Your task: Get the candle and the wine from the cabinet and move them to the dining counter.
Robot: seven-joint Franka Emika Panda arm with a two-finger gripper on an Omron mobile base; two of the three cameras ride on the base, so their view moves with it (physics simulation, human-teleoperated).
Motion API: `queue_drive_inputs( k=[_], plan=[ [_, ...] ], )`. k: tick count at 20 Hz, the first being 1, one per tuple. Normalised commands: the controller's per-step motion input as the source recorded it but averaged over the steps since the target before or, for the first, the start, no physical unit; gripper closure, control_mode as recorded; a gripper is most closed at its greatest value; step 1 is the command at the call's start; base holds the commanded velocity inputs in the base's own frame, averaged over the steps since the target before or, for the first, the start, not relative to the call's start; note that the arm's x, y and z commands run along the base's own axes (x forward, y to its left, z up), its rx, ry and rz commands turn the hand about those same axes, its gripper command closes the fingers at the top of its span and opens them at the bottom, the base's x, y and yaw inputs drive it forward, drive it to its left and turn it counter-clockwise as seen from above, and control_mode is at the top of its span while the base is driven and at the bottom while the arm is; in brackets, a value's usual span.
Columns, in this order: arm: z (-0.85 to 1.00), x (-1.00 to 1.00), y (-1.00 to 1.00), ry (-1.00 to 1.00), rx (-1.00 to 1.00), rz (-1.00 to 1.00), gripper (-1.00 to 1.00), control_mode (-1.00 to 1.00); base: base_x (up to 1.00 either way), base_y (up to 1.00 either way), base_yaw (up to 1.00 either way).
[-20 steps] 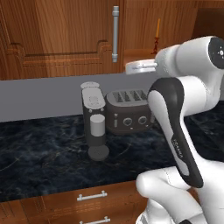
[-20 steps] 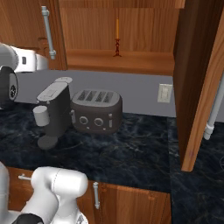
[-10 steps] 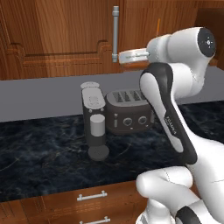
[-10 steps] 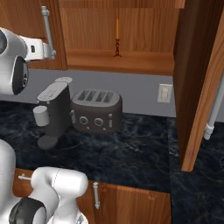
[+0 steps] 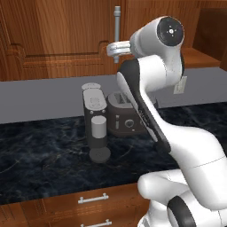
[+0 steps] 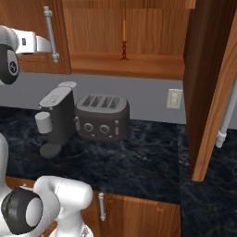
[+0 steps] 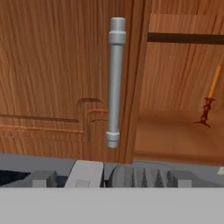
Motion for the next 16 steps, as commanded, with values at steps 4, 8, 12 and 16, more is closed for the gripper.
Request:
queue_drive_inputs(
  k=[4,8,12,16],
  plan=[
    [0.03,0.2,0.0,0.03,-0.05,-0.25,-1.0,-1.0,0.0,0.0,0.0],
    [0.08,0.26,-0.14,0.06,0.0,-0.13,-1.0,-1.0,0.0,0.0,0.0],
    [0.07,0.26,-0.15,0.07,0.02,-0.04,-1.0,-1.0,0.0,0.0,0.0],
    [0.02,0.36,-0.08,0.05,0.13,0.0,-1.0,-1.0,0.0,0.0,0.0]
  ],
)
